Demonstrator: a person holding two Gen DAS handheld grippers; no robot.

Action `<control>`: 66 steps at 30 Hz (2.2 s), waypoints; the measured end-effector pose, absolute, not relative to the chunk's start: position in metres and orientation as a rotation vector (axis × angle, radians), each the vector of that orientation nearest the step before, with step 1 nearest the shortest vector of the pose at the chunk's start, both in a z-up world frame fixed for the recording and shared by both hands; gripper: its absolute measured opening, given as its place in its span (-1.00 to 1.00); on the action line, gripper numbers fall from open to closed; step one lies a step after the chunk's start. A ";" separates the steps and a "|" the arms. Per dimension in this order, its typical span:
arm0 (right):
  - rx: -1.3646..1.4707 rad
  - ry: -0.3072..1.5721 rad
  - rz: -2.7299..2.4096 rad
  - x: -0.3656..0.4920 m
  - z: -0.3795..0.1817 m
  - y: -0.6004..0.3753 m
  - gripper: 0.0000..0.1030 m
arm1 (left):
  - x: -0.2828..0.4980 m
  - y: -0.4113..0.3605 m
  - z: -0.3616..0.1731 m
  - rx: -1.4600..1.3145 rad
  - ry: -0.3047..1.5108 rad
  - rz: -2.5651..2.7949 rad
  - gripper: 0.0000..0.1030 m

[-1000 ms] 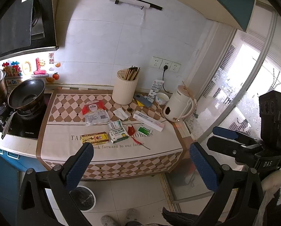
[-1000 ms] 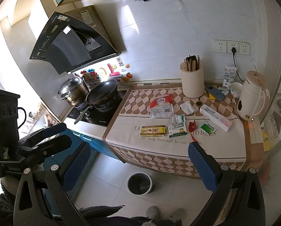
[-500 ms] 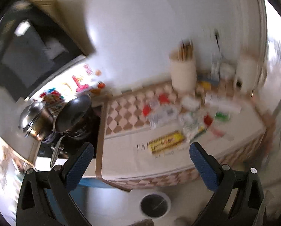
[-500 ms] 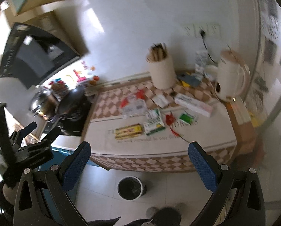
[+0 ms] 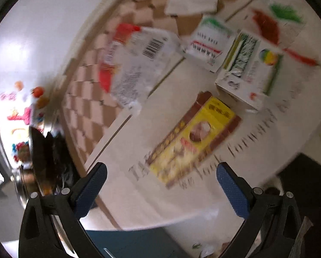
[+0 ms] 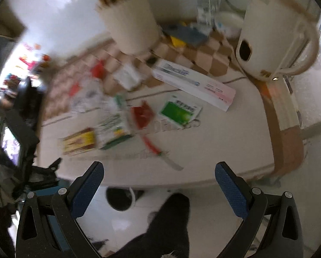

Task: Collect trash
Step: 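Grasp the yellow seasoning box with the left tool while the right grasps the Doctor toothpaste box, then carry both boxes down to the white trash bin and release them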

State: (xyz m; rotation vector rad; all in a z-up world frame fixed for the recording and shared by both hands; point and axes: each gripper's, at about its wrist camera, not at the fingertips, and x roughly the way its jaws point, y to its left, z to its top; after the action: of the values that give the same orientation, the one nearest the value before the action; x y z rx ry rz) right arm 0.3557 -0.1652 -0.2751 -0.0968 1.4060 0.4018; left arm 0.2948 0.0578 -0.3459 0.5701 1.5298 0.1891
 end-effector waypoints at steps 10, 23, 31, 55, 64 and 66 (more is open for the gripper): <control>-0.293 1.516 0.356 0.458 -0.368 -0.133 1.00 | 0.333 0.055 -0.372 0.630 1.647 0.015 1.00; -0.432 1.541 0.357 0.524 -0.401 -0.100 1.00 | 0.327 0.047 -0.401 0.569 1.789 -0.086 0.84; -0.568 1.547 0.341 0.540 -0.433 -0.085 0.50 | 0.328 0.081 -0.399 0.229 1.796 0.002 -0.50; -0.332 1.512 0.339 0.540 -0.404 -0.106 0.04 | 0.224 0.166 -0.398 -0.223 1.568 0.441 -0.65; -0.249 1.349 0.362 0.499 -0.313 -0.106 0.03 | 0.179 0.195 -0.328 -0.273 1.279 0.632 -0.65; -0.239 1.314 0.377 0.481 -0.295 -0.102 0.03 | 0.204 0.173 -0.299 -0.280 1.230 0.654 -0.65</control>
State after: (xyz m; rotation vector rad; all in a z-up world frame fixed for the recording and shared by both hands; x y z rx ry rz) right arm 0.4811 -0.1020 -0.2951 -0.2388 1.3137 0.3769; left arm 0.2039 0.1734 -0.2990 -0.2797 1.2299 0.6539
